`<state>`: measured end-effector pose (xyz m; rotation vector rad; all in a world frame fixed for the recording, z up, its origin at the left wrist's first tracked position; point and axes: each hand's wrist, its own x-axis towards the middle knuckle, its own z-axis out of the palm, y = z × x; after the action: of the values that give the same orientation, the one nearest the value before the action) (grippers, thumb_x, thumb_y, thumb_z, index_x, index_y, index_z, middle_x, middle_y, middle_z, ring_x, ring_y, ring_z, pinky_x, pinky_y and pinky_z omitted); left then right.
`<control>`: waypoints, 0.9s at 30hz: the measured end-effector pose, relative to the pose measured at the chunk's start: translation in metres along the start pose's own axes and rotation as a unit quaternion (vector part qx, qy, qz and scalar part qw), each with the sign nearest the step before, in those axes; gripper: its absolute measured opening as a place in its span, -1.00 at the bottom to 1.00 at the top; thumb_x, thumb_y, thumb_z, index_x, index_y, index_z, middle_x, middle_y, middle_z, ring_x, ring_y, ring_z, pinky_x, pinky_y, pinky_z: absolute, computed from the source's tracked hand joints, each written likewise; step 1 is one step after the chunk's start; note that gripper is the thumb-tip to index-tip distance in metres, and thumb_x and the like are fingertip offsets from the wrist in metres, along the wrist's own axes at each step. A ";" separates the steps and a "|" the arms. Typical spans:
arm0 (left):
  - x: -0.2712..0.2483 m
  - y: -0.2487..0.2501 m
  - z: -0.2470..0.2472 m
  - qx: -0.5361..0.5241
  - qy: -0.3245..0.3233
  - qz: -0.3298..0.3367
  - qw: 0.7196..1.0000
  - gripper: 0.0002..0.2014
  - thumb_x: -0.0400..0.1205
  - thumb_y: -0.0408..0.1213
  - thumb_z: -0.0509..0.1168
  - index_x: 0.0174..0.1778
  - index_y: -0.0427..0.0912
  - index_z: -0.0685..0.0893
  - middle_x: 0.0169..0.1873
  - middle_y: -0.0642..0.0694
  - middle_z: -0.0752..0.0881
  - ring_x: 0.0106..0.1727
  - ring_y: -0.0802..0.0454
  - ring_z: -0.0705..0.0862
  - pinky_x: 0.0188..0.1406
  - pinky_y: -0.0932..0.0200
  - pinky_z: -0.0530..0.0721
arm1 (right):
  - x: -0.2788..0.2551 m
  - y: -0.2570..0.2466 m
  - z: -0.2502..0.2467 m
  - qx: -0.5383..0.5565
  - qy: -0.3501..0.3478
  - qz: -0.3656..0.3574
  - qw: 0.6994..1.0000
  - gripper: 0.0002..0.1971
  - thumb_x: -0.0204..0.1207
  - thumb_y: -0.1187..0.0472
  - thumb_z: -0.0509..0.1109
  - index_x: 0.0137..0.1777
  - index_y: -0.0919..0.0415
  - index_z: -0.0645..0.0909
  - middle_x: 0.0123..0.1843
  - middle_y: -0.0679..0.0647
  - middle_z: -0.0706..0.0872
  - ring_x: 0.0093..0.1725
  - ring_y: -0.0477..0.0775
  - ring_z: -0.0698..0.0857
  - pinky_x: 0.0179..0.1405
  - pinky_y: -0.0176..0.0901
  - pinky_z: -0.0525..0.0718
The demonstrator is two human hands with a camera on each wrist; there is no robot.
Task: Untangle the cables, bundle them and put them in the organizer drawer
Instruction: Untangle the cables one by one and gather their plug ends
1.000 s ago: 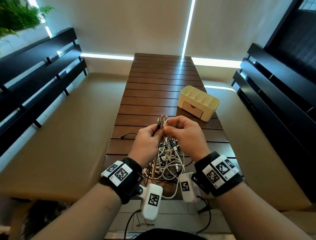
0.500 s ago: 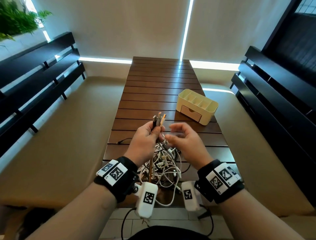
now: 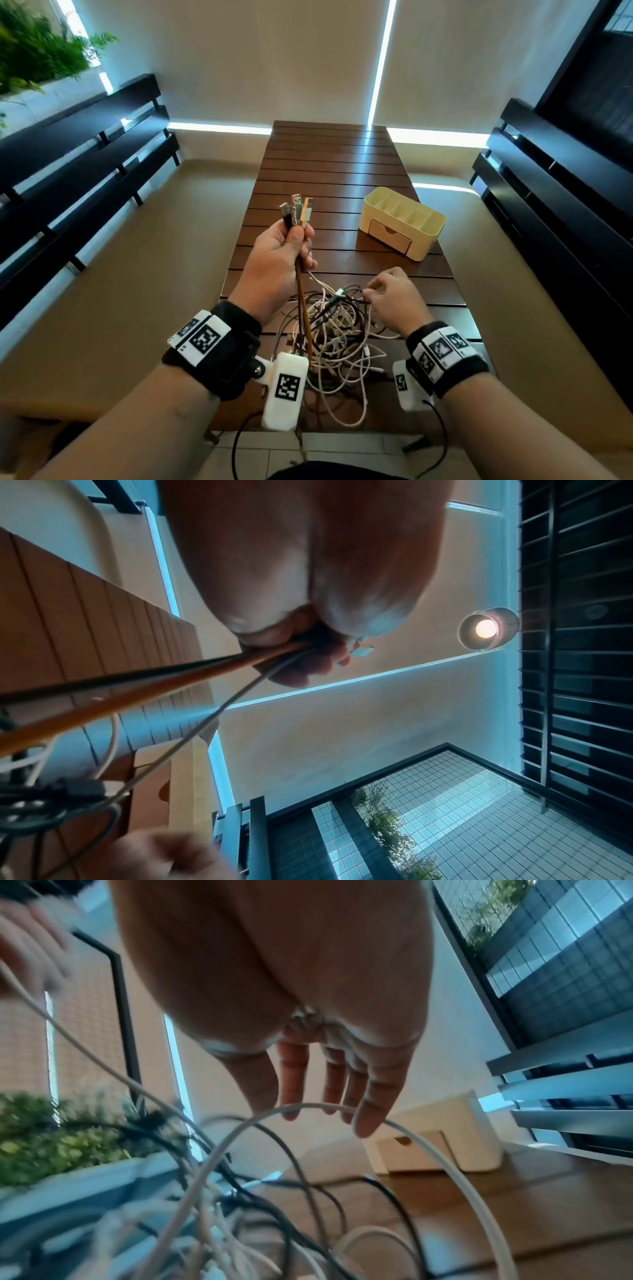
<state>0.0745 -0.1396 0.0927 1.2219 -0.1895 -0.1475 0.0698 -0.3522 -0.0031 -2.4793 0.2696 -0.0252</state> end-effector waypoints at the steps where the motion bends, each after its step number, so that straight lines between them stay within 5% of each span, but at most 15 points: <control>1: 0.000 -0.002 -0.001 0.002 0.005 -0.002 1.000 -0.73 0.84 -0.37 0.01 -0.09 -0.22 0.58 -0.48 0.01 0.49 -0.44 0.11 0.49 -0.24 0.17 0.59 | -0.006 -0.010 -0.004 0.015 0.017 -0.033 0.999 -0.92 0.63 0.08 0.41 -0.02 0.06 0.67 0.12 -0.09 0.53 0.11 -0.05 0.61 0.22 -0.07 0.67; 3: 0.000 -0.007 -0.001 0.004 0.010 -0.006 1.000 -0.73 0.84 -0.37 0.01 -0.09 -0.22 0.58 -0.47 0.00 0.49 -0.45 0.12 0.50 -0.23 0.16 0.59 | -0.023 -0.039 -0.012 0.104 0.031 -0.113 0.988 -0.95 0.61 0.10 0.42 0.03 -0.02 0.62 0.09 -0.14 0.56 0.07 -0.10 0.62 0.13 -0.14 0.69; 7: -0.001 -0.006 0.003 -0.013 0.001 -0.007 1.000 -0.72 0.84 -0.34 0.01 -0.09 -0.20 0.58 -0.47 0.00 0.50 -0.42 0.09 0.53 -0.23 0.14 0.61 | -0.046 -0.079 -0.007 0.302 -0.102 -0.146 0.937 -0.94 0.67 0.15 0.37 0.03 -0.05 0.63 -0.01 0.00 0.76 -0.01 0.09 0.74 0.05 -0.08 0.73; 9: -0.001 0.002 0.003 -0.035 0.004 0.001 0.999 -0.71 0.85 -0.31 0.00 -0.08 -0.19 0.57 -0.48 0.02 0.50 -0.42 0.09 0.53 -0.23 0.14 0.63 | -0.045 -0.074 0.006 0.272 -0.125 -0.139 0.944 -0.88 0.72 0.10 0.30 -0.03 0.01 0.64 -0.13 0.02 0.76 -0.11 0.20 0.73 -0.05 0.07 0.73; 11: 0.000 0.013 0.000 -0.051 0.011 0.019 0.998 -0.71 0.85 -0.29 -0.01 -0.08 -0.18 0.56 -0.49 0.04 0.50 -0.43 0.11 0.50 -0.25 0.17 0.63 | -0.039 -0.058 0.018 0.221 -0.136 -0.134 0.956 -0.79 0.75 0.04 0.24 -0.08 0.05 0.62 -0.23 -0.02 0.70 -0.24 0.08 0.66 -0.15 0.14 0.69; 15: -0.001 0.020 -0.010 -0.083 0.034 0.033 0.995 -0.71 0.86 -0.29 -0.02 -0.10 -0.19 0.53 -0.49 0.03 0.42 -0.48 0.13 0.38 -0.36 0.20 0.48 | -0.018 -0.036 0.021 0.185 -0.104 -0.115 0.970 -0.76 0.77 0.03 0.21 -0.09 0.10 0.58 -0.30 -0.05 0.61 -0.42 -0.22 0.50 -0.36 -0.19 0.49; 19: -0.005 0.010 -0.017 -0.060 0.047 0.010 0.997 -0.69 0.86 -0.29 -0.03 -0.13 -0.20 0.53 -0.48 0.01 0.35 -0.48 0.12 0.28 -0.39 0.21 0.36 | 0.007 -0.052 -0.008 0.192 -0.004 -0.122 0.974 -0.81 0.75 0.08 0.26 -0.13 -0.02 0.54 -0.32 -0.07 0.55 -0.47 -0.23 0.44 -0.42 -0.35 0.45; 23: -0.002 0.006 -0.022 0.009 0.032 0.018 0.999 -0.73 0.84 -0.32 0.05 -0.13 -0.21 0.56 -0.49 0.03 0.35 -0.49 0.12 0.27 -0.39 0.20 0.37 | 0.018 -0.084 -0.035 0.254 0.081 -0.172 0.948 -0.82 0.69 0.11 0.37 -0.16 -0.11 0.57 -0.32 -0.14 0.58 -0.36 -0.20 0.53 -0.21 -0.14 0.63; 27: 0.000 -0.001 -0.031 0.219 0.013 0.036 0.975 -0.87 0.77 -0.24 0.24 0.02 -0.18 0.66 -0.44 0.07 0.49 -0.46 0.15 0.41 -0.33 0.07 0.49 | 0.000 -0.092 -0.031 0.266 0.031 -0.201 0.942 -0.84 0.66 0.14 0.41 -0.16 -0.09 0.62 -0.33 -0.09 0.57 -0.34 -0.09 0.52 -0.25 -0.11 0.58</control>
<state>0.0819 -0.1113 0.0816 1.6523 -0.2516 -0.0251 0.0848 -0.2994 0.0774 -1.9530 -0.2030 -0.3069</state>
